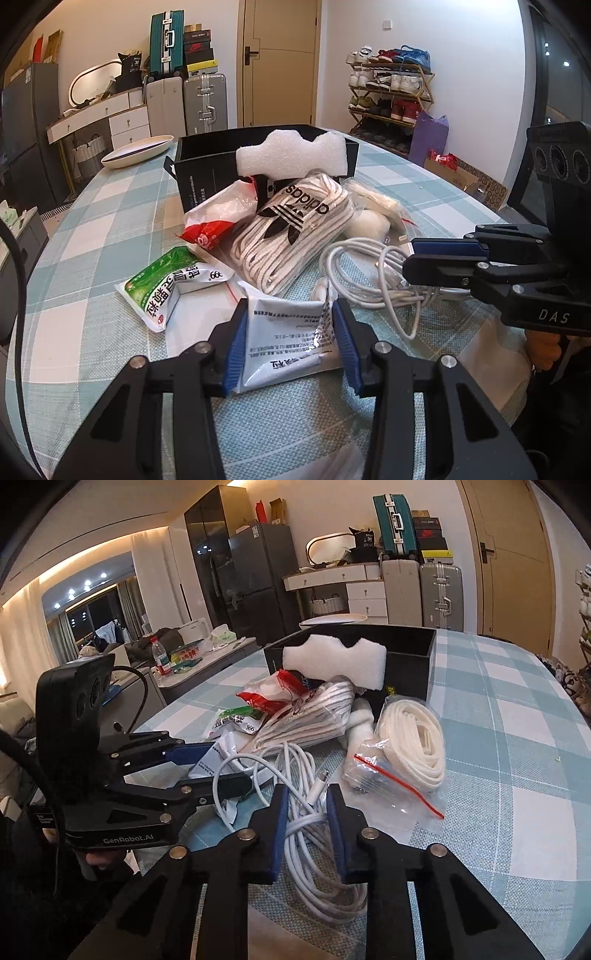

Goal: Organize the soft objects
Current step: 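Close the left tool on the sachet while the right tool grasps and lifts the cable, then carry the sachet with the left tool into the black box while the right tool drops the cable in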

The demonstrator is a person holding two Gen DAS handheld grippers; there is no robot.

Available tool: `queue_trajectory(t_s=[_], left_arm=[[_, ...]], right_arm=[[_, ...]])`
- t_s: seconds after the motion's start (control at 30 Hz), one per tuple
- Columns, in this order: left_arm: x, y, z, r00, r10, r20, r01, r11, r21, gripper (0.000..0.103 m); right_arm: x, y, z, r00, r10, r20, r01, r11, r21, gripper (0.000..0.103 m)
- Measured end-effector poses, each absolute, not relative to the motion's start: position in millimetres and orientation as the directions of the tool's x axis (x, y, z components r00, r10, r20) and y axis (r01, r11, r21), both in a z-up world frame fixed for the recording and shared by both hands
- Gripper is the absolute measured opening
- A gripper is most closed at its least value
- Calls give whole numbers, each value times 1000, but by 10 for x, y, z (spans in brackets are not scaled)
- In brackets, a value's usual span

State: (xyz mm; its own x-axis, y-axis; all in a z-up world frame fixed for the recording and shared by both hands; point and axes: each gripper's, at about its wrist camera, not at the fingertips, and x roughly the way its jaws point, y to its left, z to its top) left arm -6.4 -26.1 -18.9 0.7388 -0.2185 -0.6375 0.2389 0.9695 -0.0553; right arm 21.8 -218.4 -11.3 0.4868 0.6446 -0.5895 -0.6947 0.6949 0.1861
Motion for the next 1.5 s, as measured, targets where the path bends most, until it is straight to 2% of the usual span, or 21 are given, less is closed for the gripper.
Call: queue_trajectory(t_s=[0.1,0.2,0.3,0.37,0.5,0.67,0.87,1.13,1.5], left_arm=[[-66,-272,-183,741,-220,-634,246,968,-48,40],[-61,-264,-183,741,-226,-633,249,967,-55,40],[-53,-264,-181,740,-225,-634,251,967,-50,40],[-50,-266,-182,739,-225,-635,251,967,-50,40],[-43,-268,-182,739,-227,-634,250,967,-54,40],[-56,-260,-175,747,-226,-625,248,967,-54,39],[-109,-222,-67,774,-239,-587,245,967,-72,39],[-163,-172,218,816,-248,-522,238,967,-88,39],[-19,-29,502,856,-200,-477,189,979,-72,39]], right_arm=[[210,-2179,-105,482,648,-590,-703,688,181,15],[210,-2191,-90,471,646,-601,-709,682,177,15],[240,-2196,-108,461,645,-609,-702,685,195,22],[282,-2160,-156,441,638,-632,-699,685,205,31],[361,-2093,-230,424,638,-643,-686,690,232,31],[331,-2079,-198,448,653,-610,-694,685,223,30],[240,-2183,-14,463,712,-528,-709,655,262,30],[239,-2386,321,555,712,-431,-668,690,278,30],[367,-2506,703,640,660,-394,-611,748,261,30]])
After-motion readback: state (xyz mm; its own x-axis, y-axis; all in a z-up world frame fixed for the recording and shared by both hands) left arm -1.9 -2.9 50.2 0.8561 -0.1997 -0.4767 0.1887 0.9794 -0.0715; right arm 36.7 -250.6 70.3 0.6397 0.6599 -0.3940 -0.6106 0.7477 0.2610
